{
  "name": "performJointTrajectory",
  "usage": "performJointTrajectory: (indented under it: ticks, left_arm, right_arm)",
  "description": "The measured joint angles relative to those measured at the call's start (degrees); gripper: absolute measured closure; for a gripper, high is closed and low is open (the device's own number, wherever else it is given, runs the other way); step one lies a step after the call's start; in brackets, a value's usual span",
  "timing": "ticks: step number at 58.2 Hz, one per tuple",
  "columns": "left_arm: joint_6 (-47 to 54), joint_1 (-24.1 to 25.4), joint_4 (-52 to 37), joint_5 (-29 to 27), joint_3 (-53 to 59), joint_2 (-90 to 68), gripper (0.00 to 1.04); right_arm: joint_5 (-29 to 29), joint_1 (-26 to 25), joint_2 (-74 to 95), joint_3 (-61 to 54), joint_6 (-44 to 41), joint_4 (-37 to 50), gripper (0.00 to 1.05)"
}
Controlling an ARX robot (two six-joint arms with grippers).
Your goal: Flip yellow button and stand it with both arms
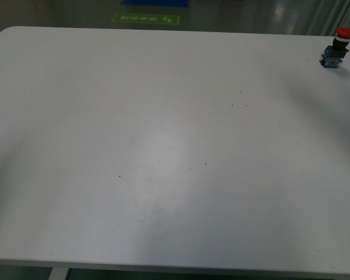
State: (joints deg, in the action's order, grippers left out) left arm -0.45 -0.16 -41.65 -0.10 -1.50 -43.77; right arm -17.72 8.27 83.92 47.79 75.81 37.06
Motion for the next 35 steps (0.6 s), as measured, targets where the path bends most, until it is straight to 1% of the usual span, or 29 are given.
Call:
performJointTrajectory:
  ticks: [35]
  left_arm:
    - [0.0,0.0,19.6,0.1,0.1,21.8,1.01]
  right_arm:
    - [-0.2,-0.7,0.0,0.0,-0.4,0.0,0.65]
